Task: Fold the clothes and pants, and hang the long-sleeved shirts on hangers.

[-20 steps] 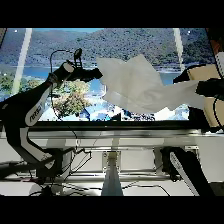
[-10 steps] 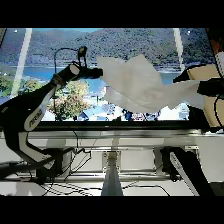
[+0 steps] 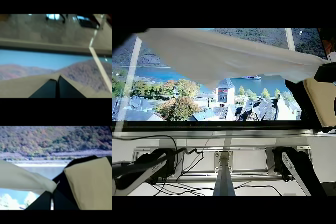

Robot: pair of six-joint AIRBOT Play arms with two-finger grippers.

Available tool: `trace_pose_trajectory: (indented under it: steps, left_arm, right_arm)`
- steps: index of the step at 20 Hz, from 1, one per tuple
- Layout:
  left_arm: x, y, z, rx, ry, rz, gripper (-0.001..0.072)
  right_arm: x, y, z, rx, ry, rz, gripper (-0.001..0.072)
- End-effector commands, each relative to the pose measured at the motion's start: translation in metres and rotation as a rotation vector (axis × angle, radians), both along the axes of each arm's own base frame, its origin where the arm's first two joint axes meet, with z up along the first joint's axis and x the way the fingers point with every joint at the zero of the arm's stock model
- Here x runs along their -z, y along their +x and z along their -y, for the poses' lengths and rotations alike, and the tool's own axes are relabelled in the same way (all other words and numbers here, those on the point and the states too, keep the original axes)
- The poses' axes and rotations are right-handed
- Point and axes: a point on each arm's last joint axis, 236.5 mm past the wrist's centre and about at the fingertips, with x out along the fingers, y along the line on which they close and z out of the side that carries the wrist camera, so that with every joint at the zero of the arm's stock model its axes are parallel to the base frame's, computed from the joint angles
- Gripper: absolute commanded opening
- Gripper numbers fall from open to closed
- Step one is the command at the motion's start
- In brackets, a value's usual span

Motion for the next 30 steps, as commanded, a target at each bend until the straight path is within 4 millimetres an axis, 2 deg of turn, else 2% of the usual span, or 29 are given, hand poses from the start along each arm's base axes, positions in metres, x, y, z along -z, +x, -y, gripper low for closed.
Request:
trace_pose_trajectory:
  steps: [1,3,4,5,6,8,10,13,15,17,18,20,21,22,23,24,26,28,29,30]
  left_arm:
    - [-0.102,-0.088,-0.053,-0.163,0.051,0.253,0.0013]
    - [-0.132,-0.130,-0.070,-0.239,0.083,0.330,0.0013]
    - [-0.138,-0.147,-0.076,-0.276,0.124,0.340,0.0013]
    - [-0.136,-0.160,-0.080,-0.299,0.162,0.316,0.0012]
    - [-0.124,-0.165,-0.081,-0.303,0.188,0.257,0.0012]
    - [-0.075,-0.158,-0.075,-0.248,0.186,0.056,0.0011]
    - [-0.022,-0.132,-0.069,-0.169,0.148,-0.134,0.0011]
    - [0.055,-0.063,-0.053,-0.031,0.165,-0.323,0.0010]
    - [0.115,-0.013,-0.026,0.057,0.147,-0.426,0.0010]
    - [0.164,0.035,0.006,0.101,0.137,-0.448,0.0010]
    - [0.177,0.056,0.019,0.099,0.125,-0.419,0.0010]
    - [0.185,0.091,0.043,0.071,0.082,-0.318,0.0011]
    - [0.189,0.102,0.051,0.064,0.080,-0.281,0.0012]
    - [0.199,0.106,0.057,0.069,0.083,-0.287,0.0052]
    - [0.214,0.106,0.062,0.086,0.086,-0.329,0.0343]
    - [0.230,0.099,0.067,0.111,0.081,-0.395,0.0717]
    - [0.263,0.068,0.067,0.174,0.085,-0.592,0.0686]
    - [0.294,0.026,0.055,0.222,0.067,-0.817,0.0672]
    - [0.309,0.003,0.047,0.230,0.031,-0.940,0.0582]
    - [0.326,-0.022,0.040,0.248,0.011,-1.057,0.0454]
  right_arm:
    - [-0.025,0.006,-0.037,-0.089,0.154,0.115,0.0010]
    - [-0.036,-0.004,-0.051,-0.124,0.211,0.144,0.0009]
    - [-0.043,-0.011,-0.058,-0.144,0.240,0.162,0.0010]
    - [-0.050,-0.020,-0.065,-0.164,0.267,0.181,0.0010]
    - [-0.055,-0.029,-0.072,-0.183,0.288,0.189,0.0009]
    - [-0.051,-0.041,-0.083,-0.213,0.319,0.154,0.0009]
    - [-0.028,-0.044,-0.092,-0.234,0.351,0.055,0.0009]
    - [0.027,-0.026,-0.104,-0.239,0.434,-0.115,0.0009]
    - [0.066,-0.012,-0.106,-0.219,0.470,-0.227,0.0009]
    - [0.098,0.006,-0.103,-0.190,0.489,-0.306,0.0009]
    - [0.110,0.016,-0.102,-0.175,0.496,-0.329,0.0009]
    - [0.127,0.037,-0.097,-0.145,0.505,-0.336,0.0009]
    - [0.134,0.048,-0.094,-0.128,0.509,-0.330,0.0010]
    - [0.138,0.059,-0.090,-0.113,0.511,-0.314,0.0010]
    - [0.142,0.067,-0.088,-0.101,0.512,-0.300,0.0010]
    - [0.143,0.075,-0.085,-0.090,0.512,-0.283,0.0010]
    - [0.144,0.081,-0.080,-0.079,0.497,-0.261,0.0010]
    - [0.144,0.082,-0.076,-0.075,0.477,-0.255,0.0010]
    - [0.144,0.082,-0.076,-0.075,0.474,-0.256,0.0010]
    - [0.144,0.082,-0.076,-0.075,0.474,-0.256,0.0010]
